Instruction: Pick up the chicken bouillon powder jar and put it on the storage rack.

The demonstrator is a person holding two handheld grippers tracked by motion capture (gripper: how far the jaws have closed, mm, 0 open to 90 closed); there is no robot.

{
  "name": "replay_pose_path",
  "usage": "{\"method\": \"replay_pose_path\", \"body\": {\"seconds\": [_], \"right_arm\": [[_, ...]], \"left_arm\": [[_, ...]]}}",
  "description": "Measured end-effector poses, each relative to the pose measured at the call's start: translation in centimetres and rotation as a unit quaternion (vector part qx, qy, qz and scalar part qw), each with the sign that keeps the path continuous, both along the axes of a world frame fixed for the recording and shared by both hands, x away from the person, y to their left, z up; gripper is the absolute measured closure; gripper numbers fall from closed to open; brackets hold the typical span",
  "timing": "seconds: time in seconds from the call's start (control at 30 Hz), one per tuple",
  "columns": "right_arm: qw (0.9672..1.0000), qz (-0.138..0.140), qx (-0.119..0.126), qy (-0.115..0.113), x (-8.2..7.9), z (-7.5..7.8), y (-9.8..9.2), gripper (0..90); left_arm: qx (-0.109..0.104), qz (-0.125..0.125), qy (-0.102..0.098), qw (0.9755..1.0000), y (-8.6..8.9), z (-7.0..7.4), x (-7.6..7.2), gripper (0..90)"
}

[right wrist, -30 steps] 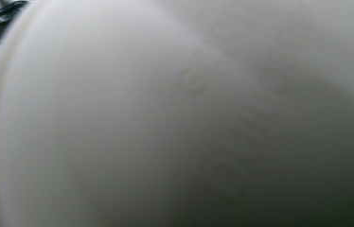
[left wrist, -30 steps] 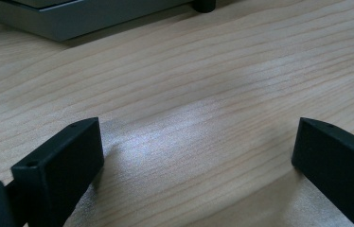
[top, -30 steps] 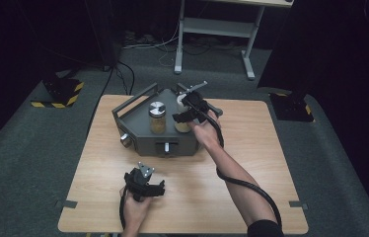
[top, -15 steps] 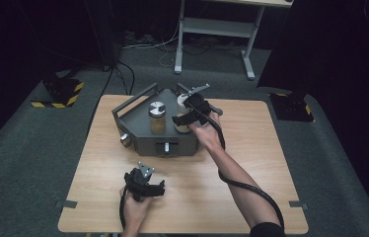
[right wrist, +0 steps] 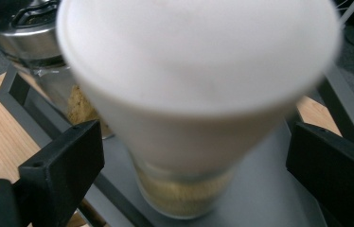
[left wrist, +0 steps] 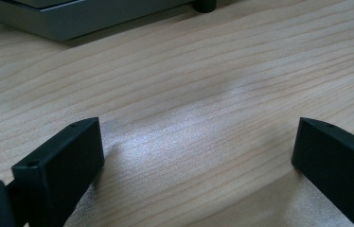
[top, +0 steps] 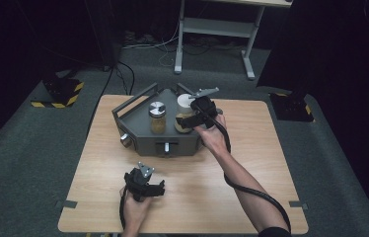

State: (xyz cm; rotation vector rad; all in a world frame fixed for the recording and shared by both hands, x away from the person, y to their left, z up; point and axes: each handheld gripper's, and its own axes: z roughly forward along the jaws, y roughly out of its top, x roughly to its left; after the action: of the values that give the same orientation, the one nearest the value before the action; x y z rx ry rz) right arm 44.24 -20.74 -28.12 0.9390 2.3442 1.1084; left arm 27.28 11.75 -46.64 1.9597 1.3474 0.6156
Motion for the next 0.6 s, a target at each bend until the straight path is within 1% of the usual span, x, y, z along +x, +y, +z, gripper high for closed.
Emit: {"method": "replay_pose_path", "body": {"seconds": [0.27, 0.47, 0.6], "right_arm": [[0.9998, -0.006, 0.011, -0.015, -1.5, -0.5, -2.2, 4.4], [0.9996, -0.008, 0.013, -0.023, -2.9, -0.8, -4.0, 4.4], [0.9994, -0.012, 0.011, -0.030, -3.8, -1.2, -5.2, 4.4]], "left_arm": [[-0.001, 0.000, 0.000, 1.0000, 0.0, 0.0, 0.1, 2.9], [0.003, -0.002, 0.002, 1.0000, 0.0, 0.1, 0.1, 2.9], [0.003, -0.003, 0.002, 1.0000, 0.0, 0.1, 0.2, 2.9]]}}
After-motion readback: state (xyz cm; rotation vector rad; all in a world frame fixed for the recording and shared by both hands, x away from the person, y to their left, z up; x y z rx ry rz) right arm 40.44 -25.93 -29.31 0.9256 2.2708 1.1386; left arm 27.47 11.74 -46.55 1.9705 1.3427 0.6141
